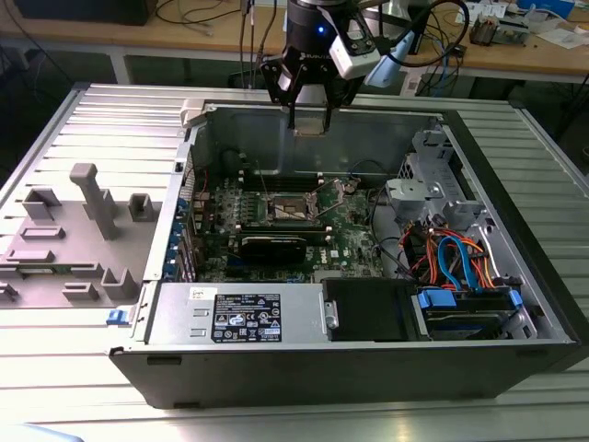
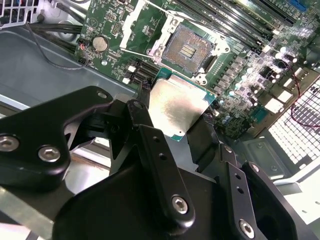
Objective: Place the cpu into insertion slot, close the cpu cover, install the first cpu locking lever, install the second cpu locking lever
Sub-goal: 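Place the cpu into insertion slot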
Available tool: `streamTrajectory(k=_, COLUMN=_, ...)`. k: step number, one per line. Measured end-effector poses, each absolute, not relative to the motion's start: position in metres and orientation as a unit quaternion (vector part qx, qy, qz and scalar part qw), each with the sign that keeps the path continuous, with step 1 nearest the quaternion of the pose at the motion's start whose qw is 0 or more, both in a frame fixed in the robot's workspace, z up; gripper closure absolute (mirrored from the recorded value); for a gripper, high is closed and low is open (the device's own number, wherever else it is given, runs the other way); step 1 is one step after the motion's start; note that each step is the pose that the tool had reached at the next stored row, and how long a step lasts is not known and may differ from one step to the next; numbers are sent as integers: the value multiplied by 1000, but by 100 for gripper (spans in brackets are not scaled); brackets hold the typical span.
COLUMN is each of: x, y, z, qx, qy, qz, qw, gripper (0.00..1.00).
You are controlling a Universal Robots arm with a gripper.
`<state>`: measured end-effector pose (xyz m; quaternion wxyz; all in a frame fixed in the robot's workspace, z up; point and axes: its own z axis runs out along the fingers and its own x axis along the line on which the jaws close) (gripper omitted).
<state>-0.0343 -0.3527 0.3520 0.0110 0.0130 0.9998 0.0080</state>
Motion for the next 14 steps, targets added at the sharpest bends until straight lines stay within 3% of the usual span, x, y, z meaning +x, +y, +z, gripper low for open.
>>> streamTrajectory(k=14, x=-34, y=-353, z=348, qx=13, qy=1000, qz=8, qw=12, gripper=45)
